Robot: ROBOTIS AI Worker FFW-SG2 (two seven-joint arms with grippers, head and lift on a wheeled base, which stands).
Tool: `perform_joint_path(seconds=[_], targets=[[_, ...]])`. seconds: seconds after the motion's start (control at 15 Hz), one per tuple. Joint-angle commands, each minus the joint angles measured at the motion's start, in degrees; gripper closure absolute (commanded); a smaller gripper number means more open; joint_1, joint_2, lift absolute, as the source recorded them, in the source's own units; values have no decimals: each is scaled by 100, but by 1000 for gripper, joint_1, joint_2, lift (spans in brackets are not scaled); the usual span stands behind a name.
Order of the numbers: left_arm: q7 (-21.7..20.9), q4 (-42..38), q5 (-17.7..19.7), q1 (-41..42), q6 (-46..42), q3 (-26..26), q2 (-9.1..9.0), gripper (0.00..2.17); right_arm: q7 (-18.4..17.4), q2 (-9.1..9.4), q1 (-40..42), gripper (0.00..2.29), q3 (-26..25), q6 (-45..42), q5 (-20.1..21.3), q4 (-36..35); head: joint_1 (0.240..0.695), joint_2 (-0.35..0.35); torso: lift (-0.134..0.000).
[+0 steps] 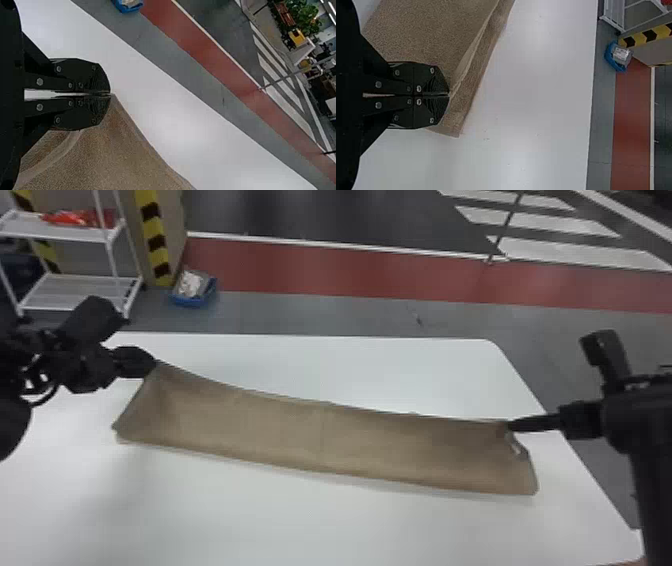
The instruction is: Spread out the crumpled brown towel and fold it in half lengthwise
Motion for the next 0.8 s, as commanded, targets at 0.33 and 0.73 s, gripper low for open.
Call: perform_joint_path(seconds=[0.33,0.73], targets=[[94,52,-29,-5,-189,-56,-12,1075,5,26,-67,1197,49,35,5,0,695,-191,-124],[85,105,-29,4,-312,-65,-12,1075,-47,17,-357,1193,251,-35,357,185,695,-194,-124]])
